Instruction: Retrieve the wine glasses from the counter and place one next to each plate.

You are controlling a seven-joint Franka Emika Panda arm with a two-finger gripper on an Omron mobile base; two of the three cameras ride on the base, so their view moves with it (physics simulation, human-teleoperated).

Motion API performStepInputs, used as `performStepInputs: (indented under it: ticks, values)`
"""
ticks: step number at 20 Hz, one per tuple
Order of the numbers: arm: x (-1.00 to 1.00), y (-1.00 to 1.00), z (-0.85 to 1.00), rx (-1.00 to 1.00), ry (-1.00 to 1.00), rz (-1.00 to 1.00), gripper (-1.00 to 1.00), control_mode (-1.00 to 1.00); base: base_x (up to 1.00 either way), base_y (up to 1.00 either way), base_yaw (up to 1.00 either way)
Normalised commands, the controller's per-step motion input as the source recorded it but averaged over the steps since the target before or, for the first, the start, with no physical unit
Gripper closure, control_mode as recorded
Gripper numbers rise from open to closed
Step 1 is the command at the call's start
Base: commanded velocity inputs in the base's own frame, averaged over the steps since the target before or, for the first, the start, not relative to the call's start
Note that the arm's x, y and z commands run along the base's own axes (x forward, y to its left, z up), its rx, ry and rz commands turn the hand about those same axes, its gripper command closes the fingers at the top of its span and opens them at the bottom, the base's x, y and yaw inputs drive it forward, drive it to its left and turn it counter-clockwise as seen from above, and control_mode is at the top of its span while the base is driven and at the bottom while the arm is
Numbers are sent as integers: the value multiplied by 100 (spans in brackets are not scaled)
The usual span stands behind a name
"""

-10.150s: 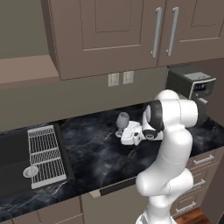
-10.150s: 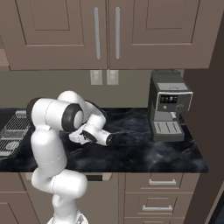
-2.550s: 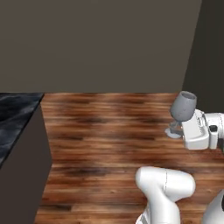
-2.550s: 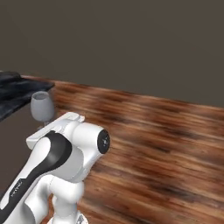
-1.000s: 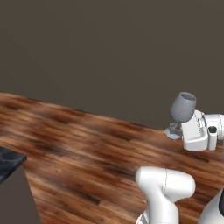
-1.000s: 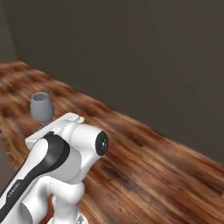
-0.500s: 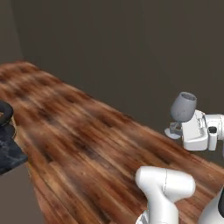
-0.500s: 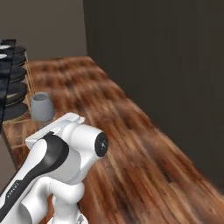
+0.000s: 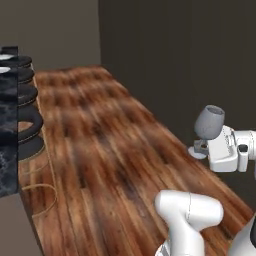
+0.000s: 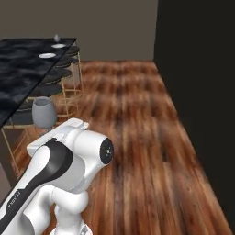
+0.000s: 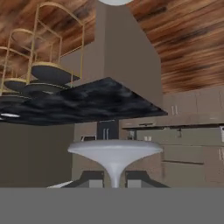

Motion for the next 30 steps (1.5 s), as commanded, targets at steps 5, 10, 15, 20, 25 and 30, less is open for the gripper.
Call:
performStepInputs:
  ticks: [5, 10, 15, 20, 25, 30]
  values:
    - [0, 0, 0, 0, 0, 0, 100, 100, 100, -89, 54]
    - [0, 0, 0, 0, 0, 0, 100, 100, 100, -85, 55]
    - [0, 0, 0, 0, 0, 0, 100, 100, 100, -83, 55]
    - [0, 0, 0, 0, 0, 0, 100, 100, 100, -85, 55]
    - [0, 0, 0, 0, 0, 0, 100, 100, 100, -85, 54]
    - [0, 0, 0, 0, 0, 0, 100, 100, 100, -62, 65]
